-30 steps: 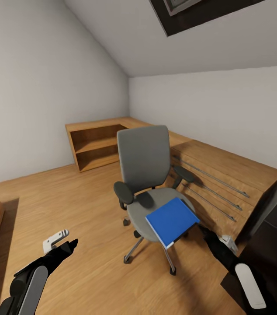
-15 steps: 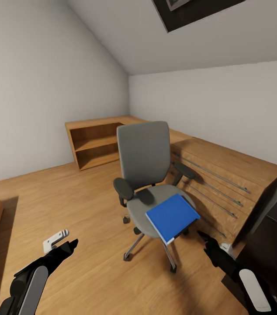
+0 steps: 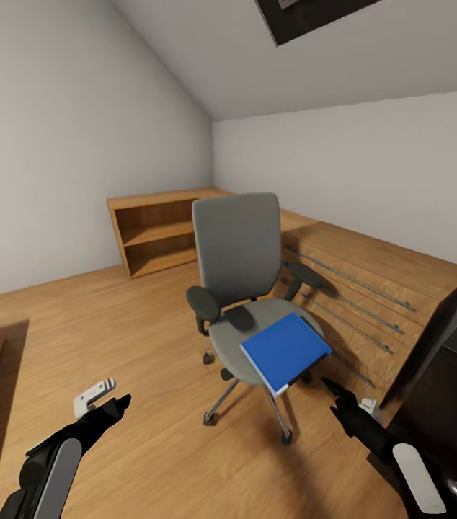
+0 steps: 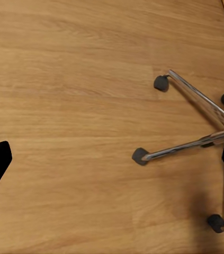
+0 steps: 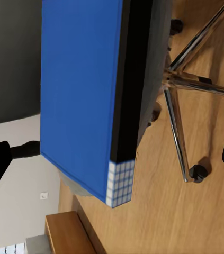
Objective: In the bedroom, organize the workspace by keeping the computer under the desk, ensuring the monitor is on the desk, placing the keyboard on the desk next to the monitor, placing the mouse on the desk next to the keyboard, moving the folder from the swivel chair onto the desk next to the mouse, stacking the notebook on top of the folder with the pen on top of the notebook, and positioning the swivel chair next to the desk.
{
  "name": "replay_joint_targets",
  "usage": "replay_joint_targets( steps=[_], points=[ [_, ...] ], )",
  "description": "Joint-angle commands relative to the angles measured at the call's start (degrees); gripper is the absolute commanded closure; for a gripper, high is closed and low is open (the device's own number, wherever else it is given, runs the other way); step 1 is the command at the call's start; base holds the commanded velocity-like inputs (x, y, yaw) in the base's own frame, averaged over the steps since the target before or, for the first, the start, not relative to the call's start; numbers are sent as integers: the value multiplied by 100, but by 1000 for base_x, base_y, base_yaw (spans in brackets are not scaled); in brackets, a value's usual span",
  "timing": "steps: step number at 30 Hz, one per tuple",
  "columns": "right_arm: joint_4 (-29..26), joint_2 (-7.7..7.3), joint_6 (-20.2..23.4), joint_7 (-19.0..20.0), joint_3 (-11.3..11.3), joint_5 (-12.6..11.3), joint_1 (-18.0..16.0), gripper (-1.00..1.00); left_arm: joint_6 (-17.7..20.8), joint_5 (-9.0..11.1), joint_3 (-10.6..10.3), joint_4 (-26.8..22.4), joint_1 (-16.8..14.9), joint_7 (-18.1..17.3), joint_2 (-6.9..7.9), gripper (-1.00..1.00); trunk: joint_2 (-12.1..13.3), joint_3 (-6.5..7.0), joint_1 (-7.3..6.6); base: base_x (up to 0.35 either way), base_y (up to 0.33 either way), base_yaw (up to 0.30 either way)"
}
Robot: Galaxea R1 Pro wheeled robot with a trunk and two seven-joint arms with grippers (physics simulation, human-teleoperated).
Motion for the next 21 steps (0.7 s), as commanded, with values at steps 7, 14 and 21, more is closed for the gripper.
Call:
replay_joint_targets(
  steps=[7, 14, 21],
  points=[
    [-8, 11, 19, 16, 46, -9, -4, -100, 21, 60, 6, -6, -4, 37, -6, -100, -285, -132, 154, 0, 0, 0],
    [-49, 197, -56, 16, 210, -14, -4, -100, 22, 60, 3, -8, -4, 32, -6, -100, -565, -257, 307, 0, 0, 0],
    [-29, 263, -98, 323, 179, -33, -4, -100, 21, 60, -1, -6, -4, 28, -6, -100, -846, -383, 461, 0, 0, 0]
  ],
)
